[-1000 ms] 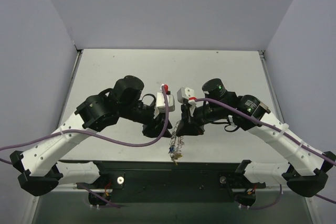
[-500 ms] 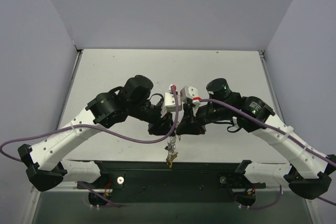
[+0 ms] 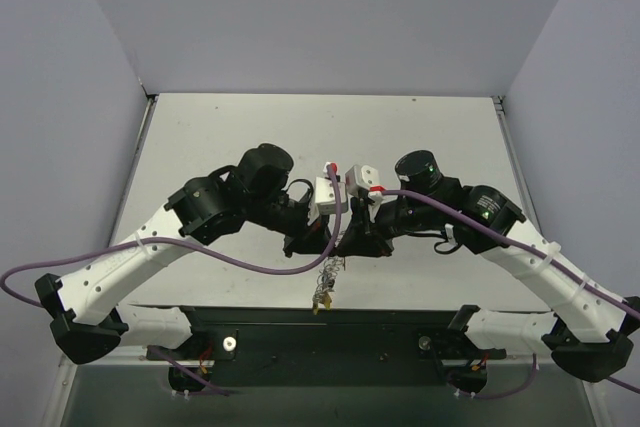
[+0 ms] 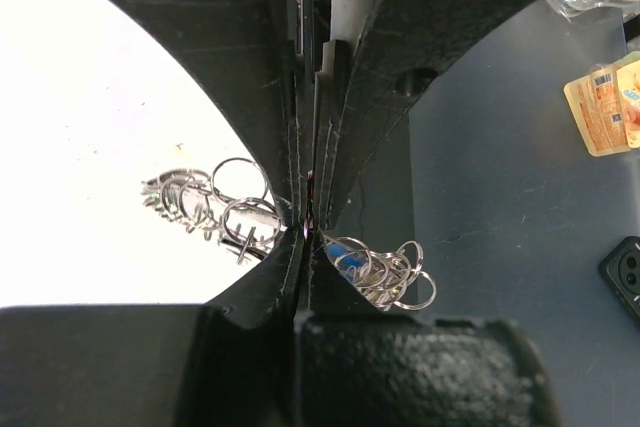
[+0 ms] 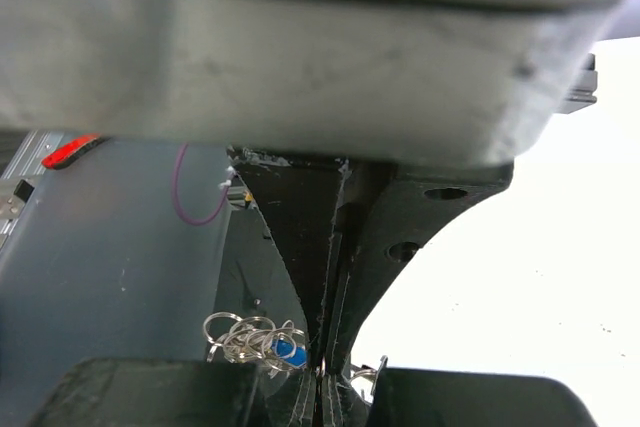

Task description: Put the keys on the keyring

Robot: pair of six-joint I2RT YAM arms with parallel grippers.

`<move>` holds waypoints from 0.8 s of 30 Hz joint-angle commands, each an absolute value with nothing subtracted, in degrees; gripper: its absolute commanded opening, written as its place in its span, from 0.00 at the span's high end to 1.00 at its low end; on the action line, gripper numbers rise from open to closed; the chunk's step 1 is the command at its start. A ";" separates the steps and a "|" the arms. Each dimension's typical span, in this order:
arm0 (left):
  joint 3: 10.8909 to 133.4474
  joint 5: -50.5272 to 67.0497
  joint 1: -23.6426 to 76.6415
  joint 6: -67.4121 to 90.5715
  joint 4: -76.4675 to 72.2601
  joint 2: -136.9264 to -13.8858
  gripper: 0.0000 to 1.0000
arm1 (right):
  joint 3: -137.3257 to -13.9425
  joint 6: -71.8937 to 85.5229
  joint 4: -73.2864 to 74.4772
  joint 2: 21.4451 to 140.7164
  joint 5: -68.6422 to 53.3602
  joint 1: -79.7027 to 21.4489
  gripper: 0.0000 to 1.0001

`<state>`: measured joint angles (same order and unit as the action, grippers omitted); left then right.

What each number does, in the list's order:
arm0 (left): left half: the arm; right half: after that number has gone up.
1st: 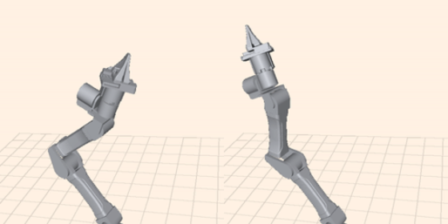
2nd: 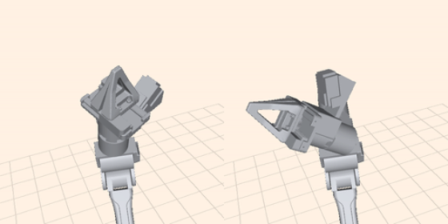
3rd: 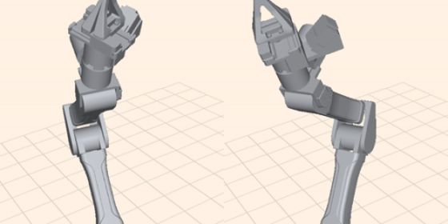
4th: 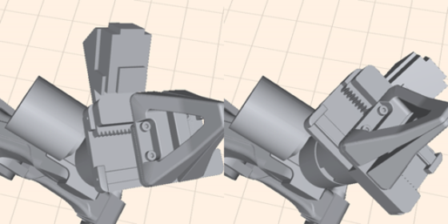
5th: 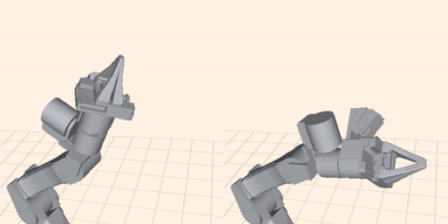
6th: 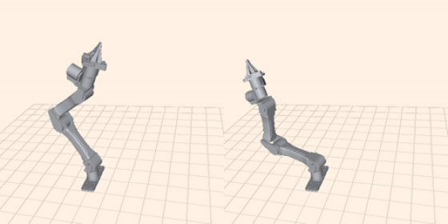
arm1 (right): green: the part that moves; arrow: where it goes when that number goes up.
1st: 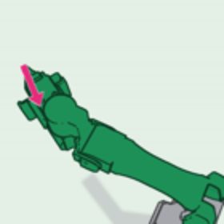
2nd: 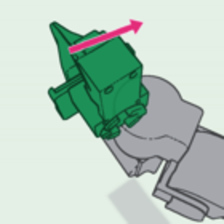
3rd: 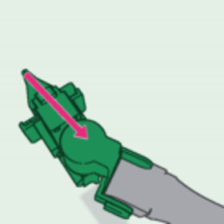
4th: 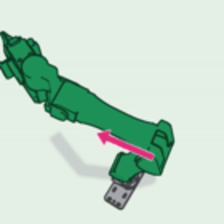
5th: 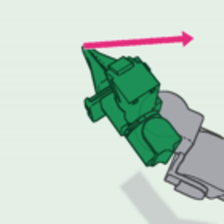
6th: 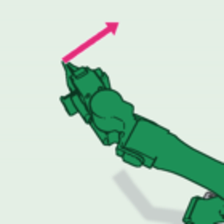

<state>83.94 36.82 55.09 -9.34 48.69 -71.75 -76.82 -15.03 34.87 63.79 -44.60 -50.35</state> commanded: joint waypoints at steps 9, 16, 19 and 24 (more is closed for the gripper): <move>77.88 33.84 55.37 -4.58 32.37 -65.58 1.00 | -73.83 -13.45 26.81 57.93 -43.07 -50.71 0.71; 70.85 31.29 55.28 -0.27 20.76 -61.18 1.00 | -69.18 -10.03 18.74 50.55 -38.33 -50.71 0.46; 68.12 30.32 55.28 1.93 15.57 -59.24 1.00 | -67.68 -9.15 16.61 48.52 -37.00 -50.62 0.43; 63.73 29.62 55.28 4.56 6.78 -56.43 1.00 | -66.97 -7.91 14.68 49.04 -36.74 -50.54 0.43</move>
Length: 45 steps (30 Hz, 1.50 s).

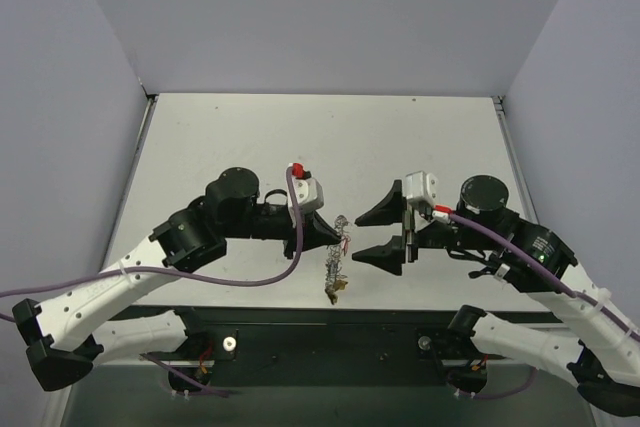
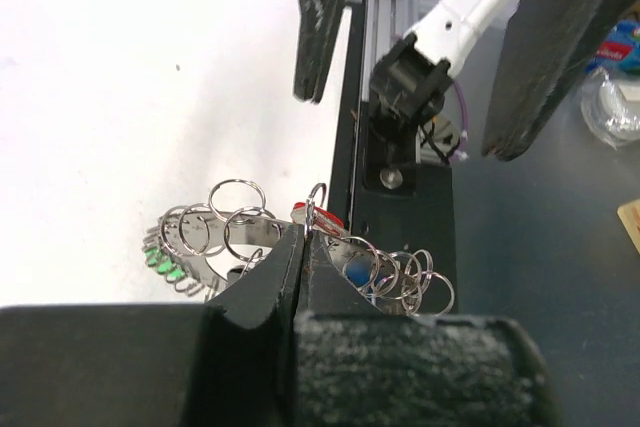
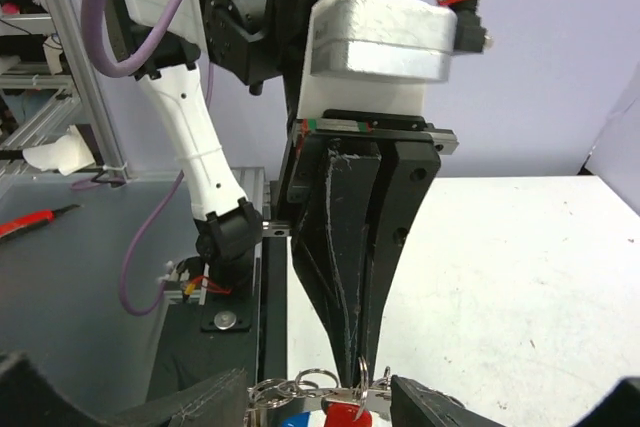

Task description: Put the keys on the keyring

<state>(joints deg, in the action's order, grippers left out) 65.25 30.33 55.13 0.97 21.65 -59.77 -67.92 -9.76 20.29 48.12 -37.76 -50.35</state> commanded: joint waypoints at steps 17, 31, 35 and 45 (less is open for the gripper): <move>59.76 29.71 55.28 6.33 -3.26 -53.35 1.00 | -65.83 -5.19 10.46 48.26 -33.22 -50.45 0.64; 59.85 29.36 55.37 5.54 -2.28 -52.91 1.00 | -65.74 -3.08 9.67 48.60 -31.55 -49.92 0.99; 60.12 29.27 55.28 5.36 -1.85 -53.00 1.00 | -65.66 -2.64 9.67 48.60 -31.55 -49.66 1.00; 57.83 26.81 55.28 5.89 -5.18 -50.63 1.00 | -64.69 -2.11 9.67 47.64 -31.99 -48.34 1.00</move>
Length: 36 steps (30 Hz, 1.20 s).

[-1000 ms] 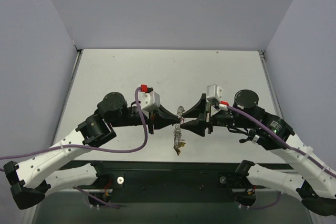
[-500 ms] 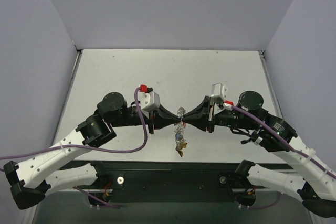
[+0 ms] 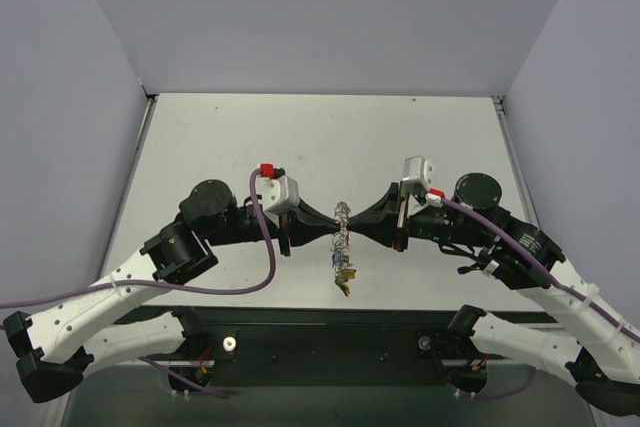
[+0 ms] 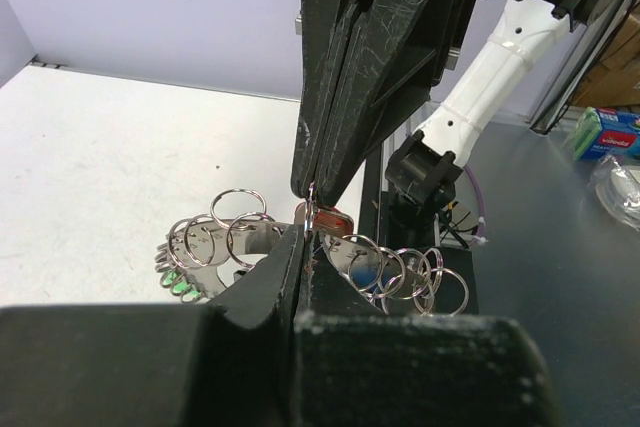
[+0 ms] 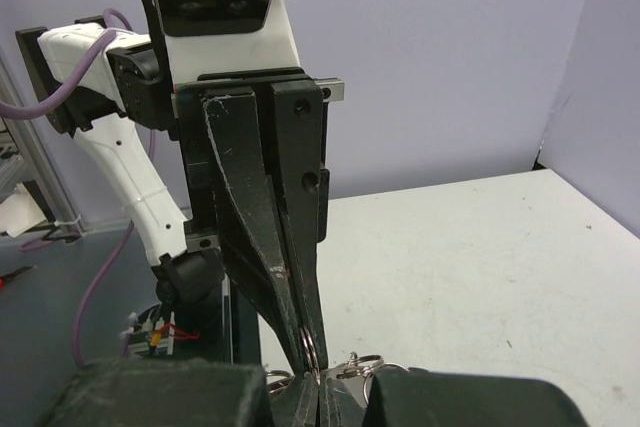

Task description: Put the keys on the keyring

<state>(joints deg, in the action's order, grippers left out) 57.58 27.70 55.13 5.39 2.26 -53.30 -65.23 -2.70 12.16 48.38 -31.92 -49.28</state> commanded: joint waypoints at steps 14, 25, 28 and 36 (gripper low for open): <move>54.41 24.87 55.37 6.15 -13.62 -48.08 1.00 | -63.28 -0.97 8.70 48.78 -35.33 -46.23 1.00; 52.47 25.93 55.37 5.80 -20.39 -47.72 1.00 | -62.14 0.00 7.74 49.92 -37.62 -44.21 1.00; 52.47 26.37 55.28 5.71 -21.71 -47.99 1.00 | -61.53 1.41 7.12 50.10 -37.97 -44.03 1.00; 52.21 27.51 55.28 6.24 -26.27 -49.13 1.00 | -60.38 2.20 5.80 50.36 -38.32 -43.68 1.00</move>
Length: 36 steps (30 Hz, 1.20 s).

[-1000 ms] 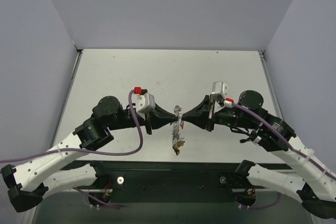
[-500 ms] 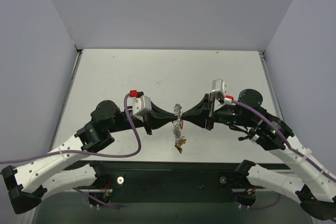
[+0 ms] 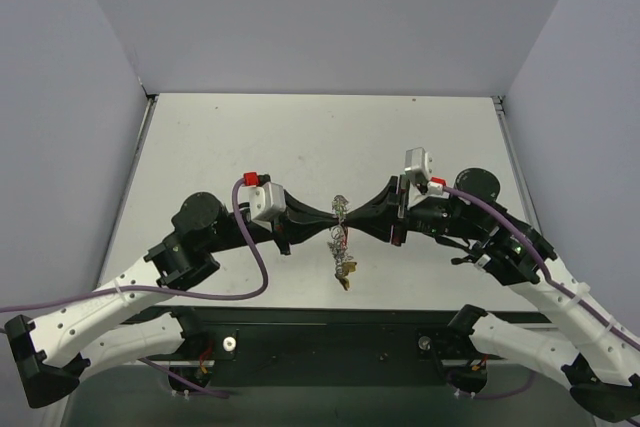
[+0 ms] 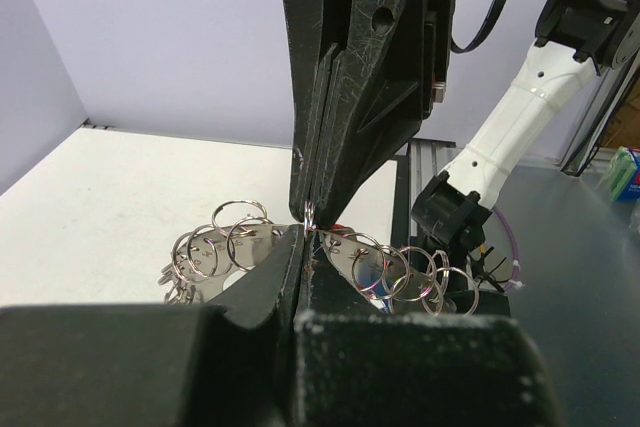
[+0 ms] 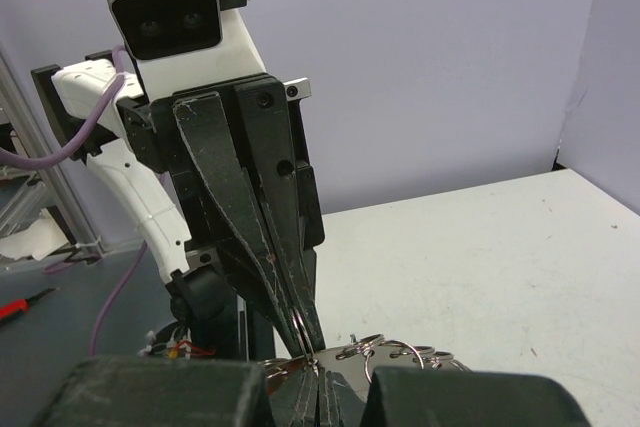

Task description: Put the keys on the keyring

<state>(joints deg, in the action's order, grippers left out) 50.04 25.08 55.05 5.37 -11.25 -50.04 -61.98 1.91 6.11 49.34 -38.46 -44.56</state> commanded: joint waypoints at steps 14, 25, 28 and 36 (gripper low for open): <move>53.09 29.80 55.28 6.51 -29.36 -50.80 1.00 | -59.50 1.93 5.36 49.84 -37.45 -42.98 0.55; 52.65 29.27 55.28 5.89 -26.72 -50.19 1.00 | -60.82 0.53 7.38 42.72 -36.99 -42.45 0.44; 52.82 29.53 55.28 5.98 -26.19 -50.62 1.00 | -61.70 -0.79 6.60 42.28 -38.41 -42.45 0.45; 53.88 31.38 55.28 5.89 -24.70 -52.55 1.00 | -64.86 0.00 3.52 45.95 -42.35 -42.54 0.53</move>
<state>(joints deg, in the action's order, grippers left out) 49.98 29.43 55.05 5.67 -20.75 -51.92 -61.41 0.23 8.23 43.05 -38.37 -42.72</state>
